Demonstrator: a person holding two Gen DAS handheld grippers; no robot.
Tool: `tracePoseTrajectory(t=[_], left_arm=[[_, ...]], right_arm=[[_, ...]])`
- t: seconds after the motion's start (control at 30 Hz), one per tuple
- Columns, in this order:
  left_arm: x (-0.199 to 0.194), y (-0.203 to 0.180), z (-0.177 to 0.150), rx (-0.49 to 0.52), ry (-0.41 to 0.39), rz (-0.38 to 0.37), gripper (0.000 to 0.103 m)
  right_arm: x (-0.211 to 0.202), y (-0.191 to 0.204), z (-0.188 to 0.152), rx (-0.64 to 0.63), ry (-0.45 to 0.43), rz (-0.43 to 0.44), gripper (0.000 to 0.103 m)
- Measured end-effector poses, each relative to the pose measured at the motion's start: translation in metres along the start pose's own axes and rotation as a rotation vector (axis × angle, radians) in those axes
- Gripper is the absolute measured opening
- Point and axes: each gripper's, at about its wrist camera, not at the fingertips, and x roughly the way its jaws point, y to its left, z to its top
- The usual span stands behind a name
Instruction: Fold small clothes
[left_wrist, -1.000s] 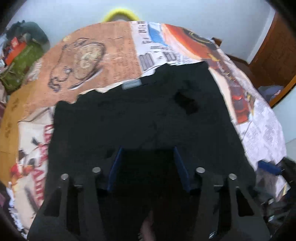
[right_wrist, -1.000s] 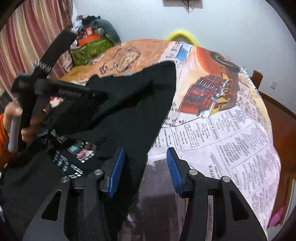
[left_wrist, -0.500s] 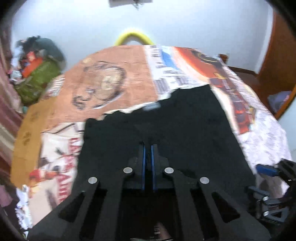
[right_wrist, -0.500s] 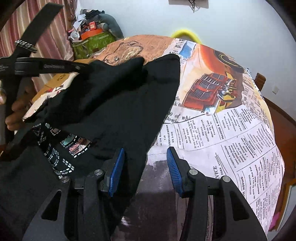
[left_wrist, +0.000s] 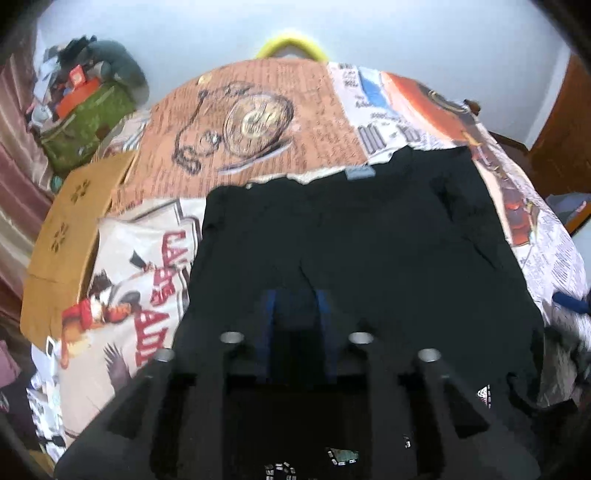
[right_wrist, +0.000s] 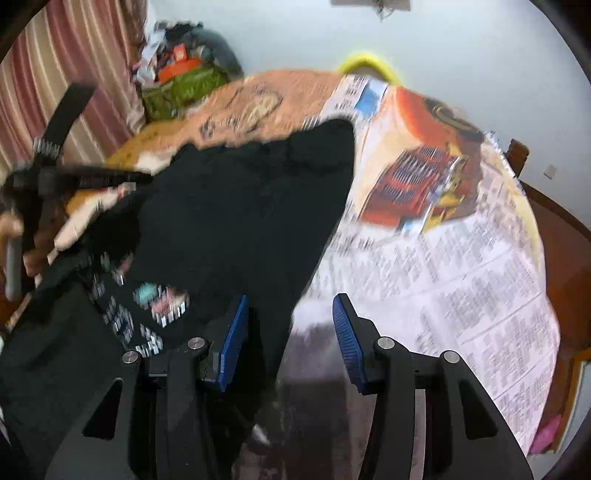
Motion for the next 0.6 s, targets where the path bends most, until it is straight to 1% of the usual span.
tracePoseTrajectory(t=[0.03, 0.1, 0.17, 0.23, 0.33, 0.4, 0.47, 0.53, 0.6], left_arm=[[-0.002, -0.002, 0.001, 0.01, -0.013, -0.01, 0.045], [0.001, -0.005, 0.004, 0.028, -0.02, -0.023, 0.049], [0.009, -0.006, 0.007, 0.032, -0.006, -0.027, 0.05], [0.022, -0.005, 0.009, 0.025, 0.022, -0.036, 0.05], [0.038, -0.001, 0.009, 0.006, 0.055, -0.055, 0.05], [0.045, 0.002, 0.008, -0.003, 0.06, -0.077, 0.05], [0.047, 0.004, 0.008, -0.002, 0.054, -0.081, 0.052], [0.049, 0.004, 0.008, 0.003, 0.052, -0.087, 0.053], [0.049, 0.004, 0.008, 0.008, 0.046, -0.085, 0.053]], right_arm=[[-0.002, -0.004, 0.007, 0.013, -0.017, -0.001, 0.044], [-0.001, -0.01, 0.023, 0.034, -0.04, -0.009, 0.044], [0.006, -0.016, 0.038, 0.052, -0.052, -0.001, 0.044], [0.023, -0.023, 0.058, 0.084, -0.044, 0.005, 0.044], [0.049, -0.028, 0.083, 0.098, -0.035, -0.008, 0.044], [0.063, -0.03, 0.095, 0.094, -0.035, -0.026, 0.044], [0.08, -0.032, 0.105, 0.099, -0.027, -0.048, 0.044], [0.09, -0.033, 0.108, 0.094, -0.017, -0.051, 0.044], [0.098, -0.032, 0.109, 0.074, -0.025, -0.076, 0.028]])
